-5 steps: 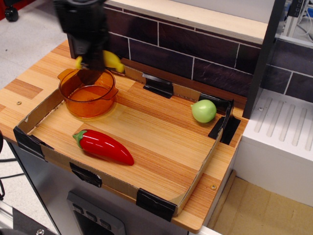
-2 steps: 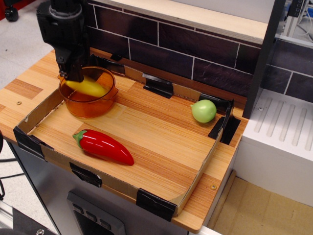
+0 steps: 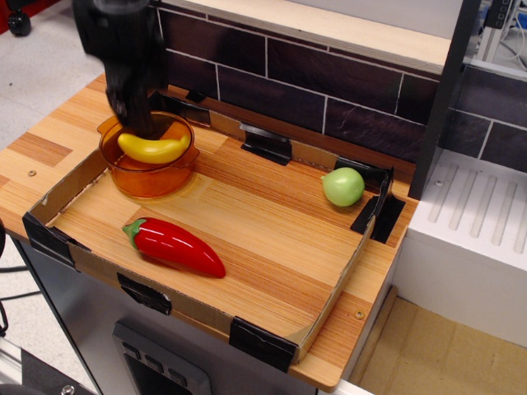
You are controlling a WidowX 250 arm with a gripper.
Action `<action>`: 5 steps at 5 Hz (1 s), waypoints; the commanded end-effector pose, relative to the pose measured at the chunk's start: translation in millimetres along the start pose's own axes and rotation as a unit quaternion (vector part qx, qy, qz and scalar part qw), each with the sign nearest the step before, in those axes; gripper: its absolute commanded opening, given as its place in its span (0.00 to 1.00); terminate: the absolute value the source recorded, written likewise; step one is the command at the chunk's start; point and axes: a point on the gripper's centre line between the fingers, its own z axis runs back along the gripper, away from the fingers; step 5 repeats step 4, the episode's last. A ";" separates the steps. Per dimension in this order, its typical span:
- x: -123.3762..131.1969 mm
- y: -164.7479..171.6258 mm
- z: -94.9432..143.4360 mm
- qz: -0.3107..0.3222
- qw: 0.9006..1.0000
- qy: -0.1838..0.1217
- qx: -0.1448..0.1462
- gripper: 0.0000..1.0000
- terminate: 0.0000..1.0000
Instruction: Put banana in pot
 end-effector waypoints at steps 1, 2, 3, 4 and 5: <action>-6.4 -14.9 65.5 -0.022 0.998 0.038 -0.040 1.00 0.00; -28.3 -3.1 68.6 -0.056 0.998 0.033 -0.010 1.00 0.00; -28.3 -3.1 68.6 -0.056 0.998 0.033 -0.010 1.00 0.00; -28.3 -3.1 68.6 -0.056 0.998 0.033 -0.010 1.00 1.00; -28.3 -3.1 68.6 -0.056 0.998 0.033 -0.010 1.00 1.00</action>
